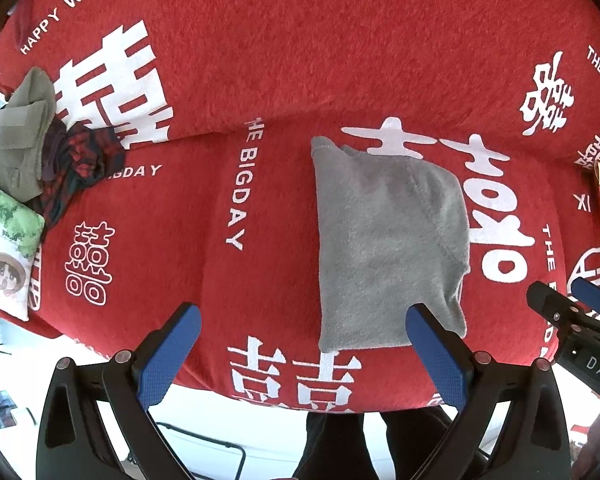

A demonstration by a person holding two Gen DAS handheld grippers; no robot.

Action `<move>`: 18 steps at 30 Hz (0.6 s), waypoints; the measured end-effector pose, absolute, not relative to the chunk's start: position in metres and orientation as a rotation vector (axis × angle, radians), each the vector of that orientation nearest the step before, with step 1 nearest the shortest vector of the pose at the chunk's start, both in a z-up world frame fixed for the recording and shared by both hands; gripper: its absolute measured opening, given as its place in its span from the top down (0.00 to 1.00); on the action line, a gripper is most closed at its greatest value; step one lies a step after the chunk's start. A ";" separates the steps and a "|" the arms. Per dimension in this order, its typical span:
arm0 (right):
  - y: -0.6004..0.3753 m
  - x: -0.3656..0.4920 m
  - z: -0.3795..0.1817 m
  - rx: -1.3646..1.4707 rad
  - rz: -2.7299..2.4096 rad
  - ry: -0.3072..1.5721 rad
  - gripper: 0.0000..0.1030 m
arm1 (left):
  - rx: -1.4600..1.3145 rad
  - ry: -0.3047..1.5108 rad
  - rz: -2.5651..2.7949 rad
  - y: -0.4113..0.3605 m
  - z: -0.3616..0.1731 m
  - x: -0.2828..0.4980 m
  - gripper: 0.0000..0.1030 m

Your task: Fold small clothes

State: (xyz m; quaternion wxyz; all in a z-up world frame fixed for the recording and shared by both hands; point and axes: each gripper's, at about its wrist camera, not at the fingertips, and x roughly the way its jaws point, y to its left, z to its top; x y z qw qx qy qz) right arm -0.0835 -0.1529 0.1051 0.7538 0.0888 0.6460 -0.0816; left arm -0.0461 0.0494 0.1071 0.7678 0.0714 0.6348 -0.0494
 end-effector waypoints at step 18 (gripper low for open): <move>-0.152 -0.082 0.105 0.192 -0.175 1.409 0.24 | 0.160 1.374 -0.108 0.046 0.111 -0.045 0.00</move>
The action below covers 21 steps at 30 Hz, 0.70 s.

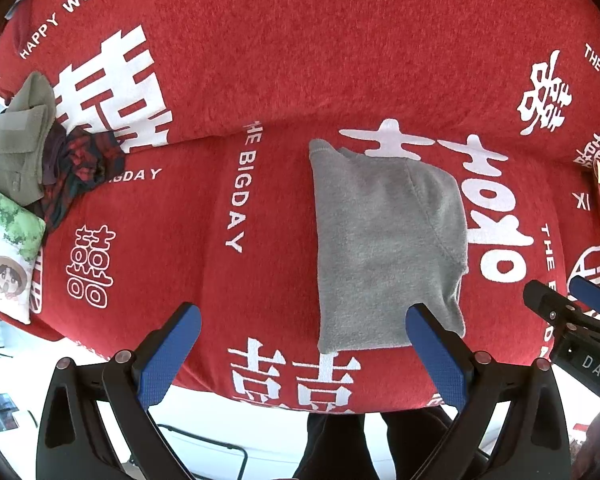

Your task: Fold small clothes

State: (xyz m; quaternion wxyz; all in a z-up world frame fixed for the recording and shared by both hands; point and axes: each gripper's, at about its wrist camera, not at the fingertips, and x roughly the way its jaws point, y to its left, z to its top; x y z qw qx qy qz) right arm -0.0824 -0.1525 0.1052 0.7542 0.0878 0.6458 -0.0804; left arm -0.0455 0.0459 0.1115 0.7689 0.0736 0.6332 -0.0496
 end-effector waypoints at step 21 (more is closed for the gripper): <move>-0.151 -0.083 0.106 0.192 -0.177 1.408 0.24 | 0.159 1.372 -0.104 0.045 0.112 -0.047 0.00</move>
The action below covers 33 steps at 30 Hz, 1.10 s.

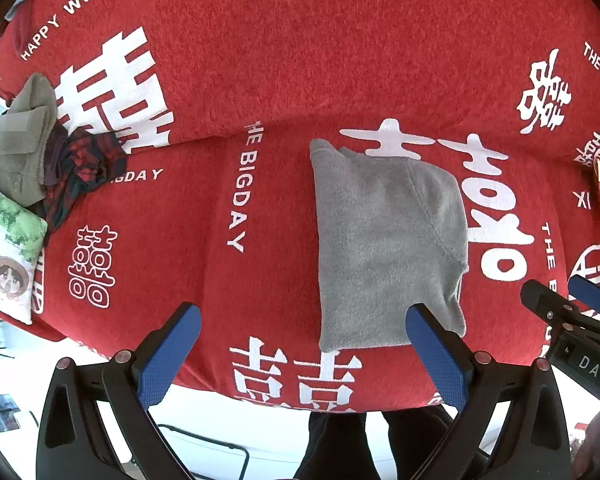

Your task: Fold small clothes

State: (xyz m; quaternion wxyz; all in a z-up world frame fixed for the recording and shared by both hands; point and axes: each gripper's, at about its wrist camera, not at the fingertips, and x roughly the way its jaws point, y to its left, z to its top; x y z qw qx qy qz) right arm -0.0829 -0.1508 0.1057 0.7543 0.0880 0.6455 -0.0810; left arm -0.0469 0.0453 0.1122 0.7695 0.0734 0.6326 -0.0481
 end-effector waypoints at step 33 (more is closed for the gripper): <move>-0.149 -0.084 0.106 0.193 -0.176 1.409 0.24 | 0.177 1.348 -0.090 0.048 0.115 -0.050 0.00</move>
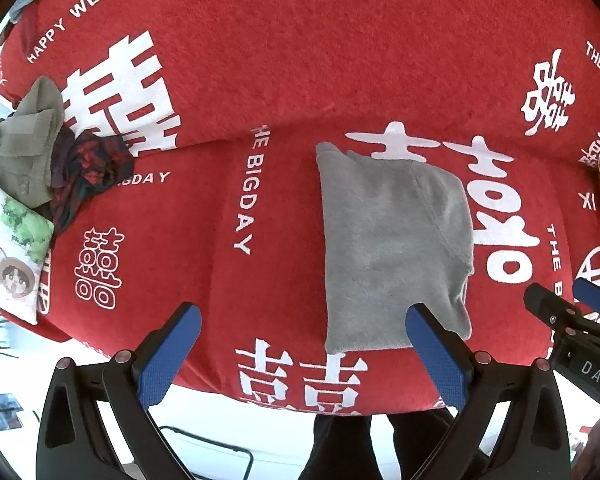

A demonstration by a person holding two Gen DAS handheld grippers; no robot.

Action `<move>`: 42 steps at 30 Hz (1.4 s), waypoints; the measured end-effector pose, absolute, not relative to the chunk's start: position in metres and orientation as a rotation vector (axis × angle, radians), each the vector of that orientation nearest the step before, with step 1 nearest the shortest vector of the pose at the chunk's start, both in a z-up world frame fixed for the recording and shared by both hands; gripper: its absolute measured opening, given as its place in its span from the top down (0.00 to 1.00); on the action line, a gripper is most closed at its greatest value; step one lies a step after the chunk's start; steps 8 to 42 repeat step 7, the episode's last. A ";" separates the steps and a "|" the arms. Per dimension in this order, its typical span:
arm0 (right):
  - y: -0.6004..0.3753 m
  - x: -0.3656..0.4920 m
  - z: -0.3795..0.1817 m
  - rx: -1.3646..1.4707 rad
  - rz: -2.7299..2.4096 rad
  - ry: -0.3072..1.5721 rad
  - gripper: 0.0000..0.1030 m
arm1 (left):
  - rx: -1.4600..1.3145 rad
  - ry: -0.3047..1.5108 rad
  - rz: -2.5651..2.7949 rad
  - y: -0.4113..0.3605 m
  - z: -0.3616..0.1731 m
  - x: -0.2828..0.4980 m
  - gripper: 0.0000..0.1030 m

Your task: Fold small clothes

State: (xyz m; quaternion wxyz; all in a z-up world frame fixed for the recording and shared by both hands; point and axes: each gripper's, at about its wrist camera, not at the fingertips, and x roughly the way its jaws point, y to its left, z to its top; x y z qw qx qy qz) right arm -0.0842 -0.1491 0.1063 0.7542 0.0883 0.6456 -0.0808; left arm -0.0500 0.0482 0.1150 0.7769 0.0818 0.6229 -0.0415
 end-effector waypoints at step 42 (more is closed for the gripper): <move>-0.146 -0.085 0.107 0.196 -0.180 1.410 0.24 | 0.200 1.327 -0.108 0.047 0.118 -0.048 0.00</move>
